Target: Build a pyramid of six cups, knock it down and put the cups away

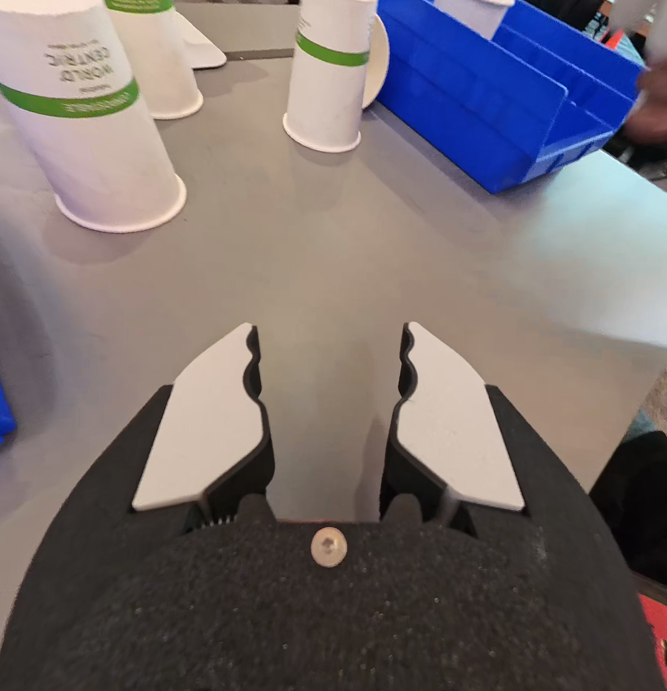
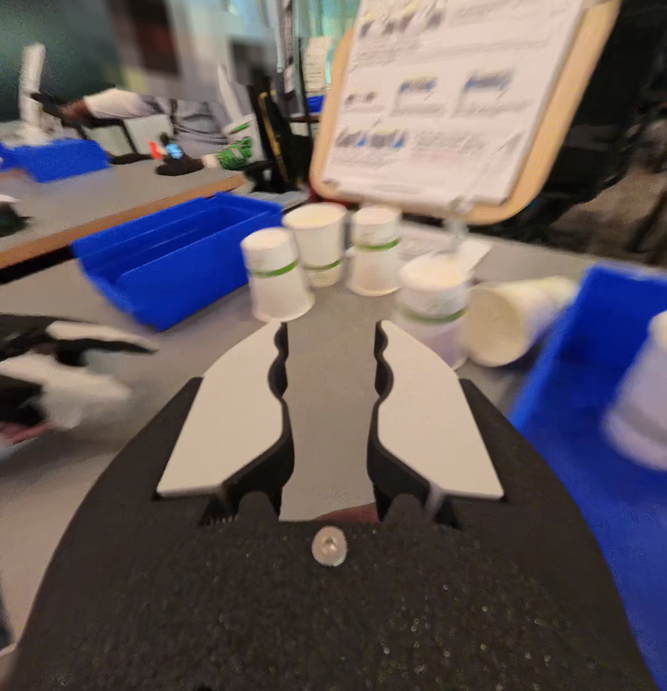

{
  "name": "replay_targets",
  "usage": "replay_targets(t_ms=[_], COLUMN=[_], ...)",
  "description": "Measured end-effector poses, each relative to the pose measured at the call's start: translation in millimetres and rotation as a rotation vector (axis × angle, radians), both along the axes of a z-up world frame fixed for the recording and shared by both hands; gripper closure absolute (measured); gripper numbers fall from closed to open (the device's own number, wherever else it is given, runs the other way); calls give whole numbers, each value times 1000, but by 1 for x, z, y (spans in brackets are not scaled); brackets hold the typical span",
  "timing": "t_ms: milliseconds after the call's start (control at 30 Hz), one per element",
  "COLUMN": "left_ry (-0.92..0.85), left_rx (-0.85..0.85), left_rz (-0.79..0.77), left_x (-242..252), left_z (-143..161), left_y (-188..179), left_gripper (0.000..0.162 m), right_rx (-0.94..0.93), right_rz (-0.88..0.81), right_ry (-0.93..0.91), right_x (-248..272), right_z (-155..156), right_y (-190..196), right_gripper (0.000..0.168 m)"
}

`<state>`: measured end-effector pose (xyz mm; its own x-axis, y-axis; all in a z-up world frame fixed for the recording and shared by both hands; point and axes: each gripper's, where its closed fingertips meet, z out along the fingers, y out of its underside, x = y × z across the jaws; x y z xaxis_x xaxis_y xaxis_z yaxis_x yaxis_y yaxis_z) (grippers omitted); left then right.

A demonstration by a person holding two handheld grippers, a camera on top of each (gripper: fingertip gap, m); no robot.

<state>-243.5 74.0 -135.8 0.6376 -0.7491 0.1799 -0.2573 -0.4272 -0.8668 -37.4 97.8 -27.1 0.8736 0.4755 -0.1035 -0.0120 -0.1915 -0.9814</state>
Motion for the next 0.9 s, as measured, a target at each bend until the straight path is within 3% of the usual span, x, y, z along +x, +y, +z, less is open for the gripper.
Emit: replay_targets(t_ms=[67, 133, 233, 400, 633, 733, 800, 900], left_ry=[-10, -23, -22, 52, 57, 27, 35, 35], left_rx=[7, 7, 60, 63, 122, 112, 105, 126], left_rz=[46, 93, 161, 297, 483, 471, 462, 424], left_x=[-6, -10, -8, 1, -4, 4, 9, 17], left_z=[1, 1, 7, -1, 21, 21, 18, 19], left_y=[8, 17, 47, 112, 204, 219, 220, 216], left_gripper=[89, 86, 84, 80, 71, 72, 88, 88], right_rx=[-41, -37, 6, -75, -86, -88, -97, -107], right_rz=[62, 77, 88, 165, 160, 154, 154, 155], right_ry=[33, -42, -149, -52, -96, -113, -113, -119], right_x=[-38, -55, -66, -76, -65, -63, -62, -62], right_z=[-41, -59, -66, -76, -83, -86, -88, -91], right_y=[-23, -35, -38, -43, -42, -41, -41, -40], right_gripper=[120, 116, 117, 121, 124, 124, 124, 125])
